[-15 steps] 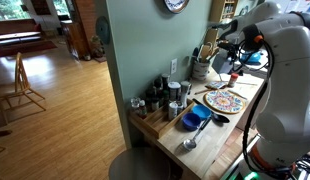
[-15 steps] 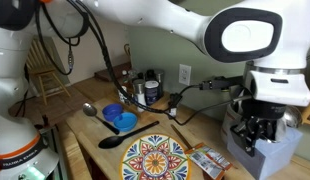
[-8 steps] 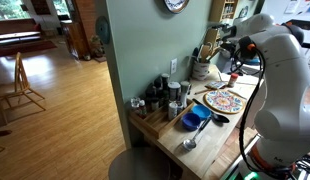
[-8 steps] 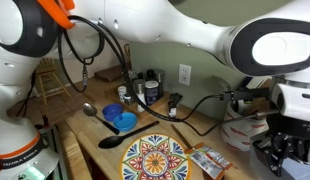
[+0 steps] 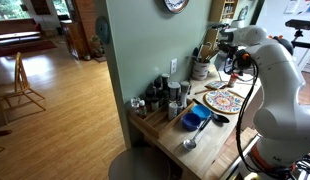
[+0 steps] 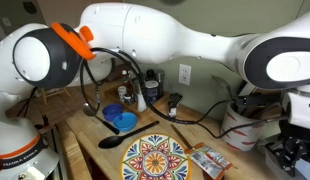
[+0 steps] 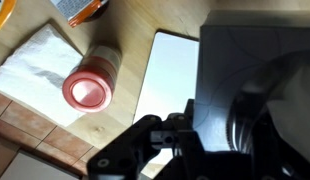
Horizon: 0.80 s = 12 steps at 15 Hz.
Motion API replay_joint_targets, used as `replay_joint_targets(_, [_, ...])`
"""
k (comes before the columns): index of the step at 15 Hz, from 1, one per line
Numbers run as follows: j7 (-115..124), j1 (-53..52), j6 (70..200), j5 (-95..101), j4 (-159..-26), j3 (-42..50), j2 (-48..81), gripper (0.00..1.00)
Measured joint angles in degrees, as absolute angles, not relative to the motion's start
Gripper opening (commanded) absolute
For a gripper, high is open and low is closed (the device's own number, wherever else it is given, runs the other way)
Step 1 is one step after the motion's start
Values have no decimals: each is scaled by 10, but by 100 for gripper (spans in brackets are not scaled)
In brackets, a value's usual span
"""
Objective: Move the paper towel box to the right
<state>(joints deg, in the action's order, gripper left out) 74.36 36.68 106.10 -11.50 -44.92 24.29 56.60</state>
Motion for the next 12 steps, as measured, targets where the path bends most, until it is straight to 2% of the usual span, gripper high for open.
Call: replay_joint_targets(12, [776,432,1090,-118,-337,148,655,0])
